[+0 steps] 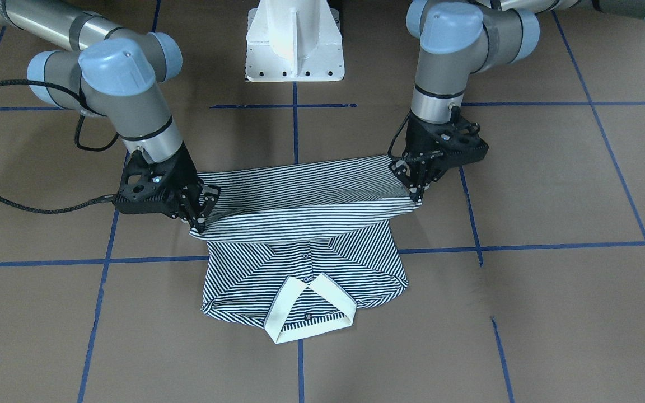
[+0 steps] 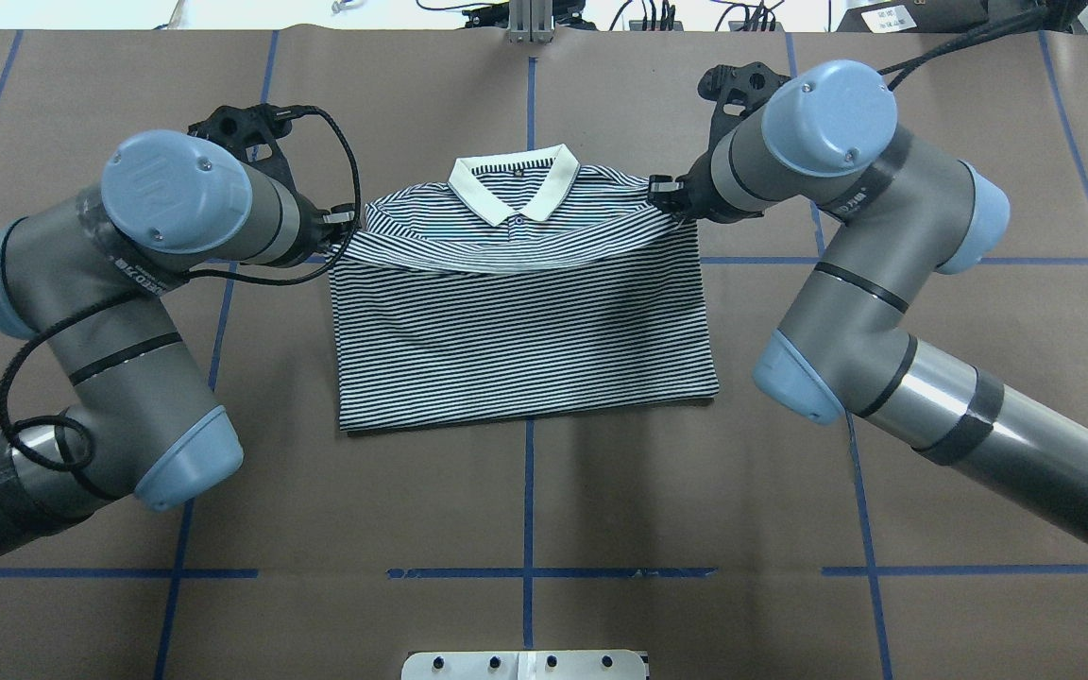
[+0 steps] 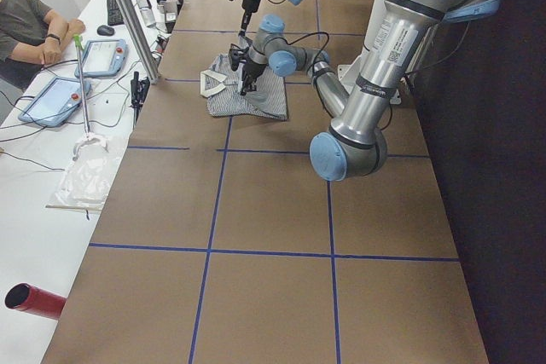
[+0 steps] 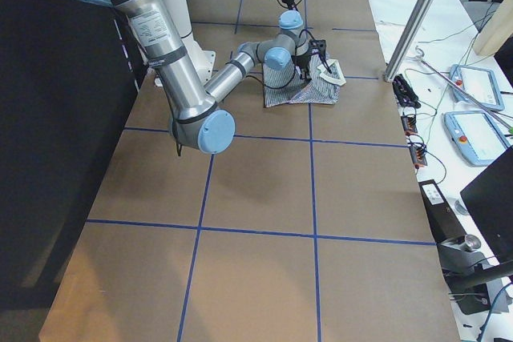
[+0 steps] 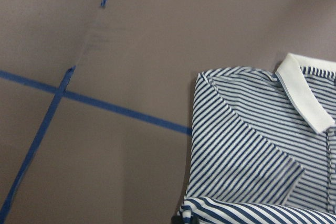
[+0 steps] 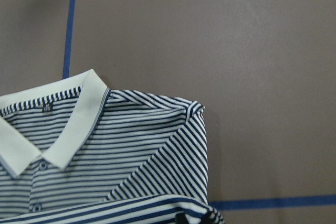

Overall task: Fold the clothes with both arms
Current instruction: 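Lift the hem with both grippers and fold it toward the collar, then lay the hem down just below the collar with both grippers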

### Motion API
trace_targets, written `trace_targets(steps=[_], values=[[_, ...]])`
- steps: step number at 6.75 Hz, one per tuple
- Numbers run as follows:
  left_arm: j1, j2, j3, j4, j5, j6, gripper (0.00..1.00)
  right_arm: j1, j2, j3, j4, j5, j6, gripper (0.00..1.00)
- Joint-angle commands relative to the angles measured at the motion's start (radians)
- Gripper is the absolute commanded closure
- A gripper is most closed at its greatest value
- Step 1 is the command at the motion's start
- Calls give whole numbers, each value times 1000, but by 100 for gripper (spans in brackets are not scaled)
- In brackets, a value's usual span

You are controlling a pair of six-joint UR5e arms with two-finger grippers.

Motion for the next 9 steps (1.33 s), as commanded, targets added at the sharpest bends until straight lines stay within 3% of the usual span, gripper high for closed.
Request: trace_targets(steps=[1,3,9], values=[[-48,-51,150,-95,-1,5,100,50,72,-218,137,41,-2,100],[-58,-68,208,-125,2,28,100,63,115,-330,167,43,-3,100],[-53,-125,267,-125,2,-38,100,63,178,-379,168,43,-3,100]])
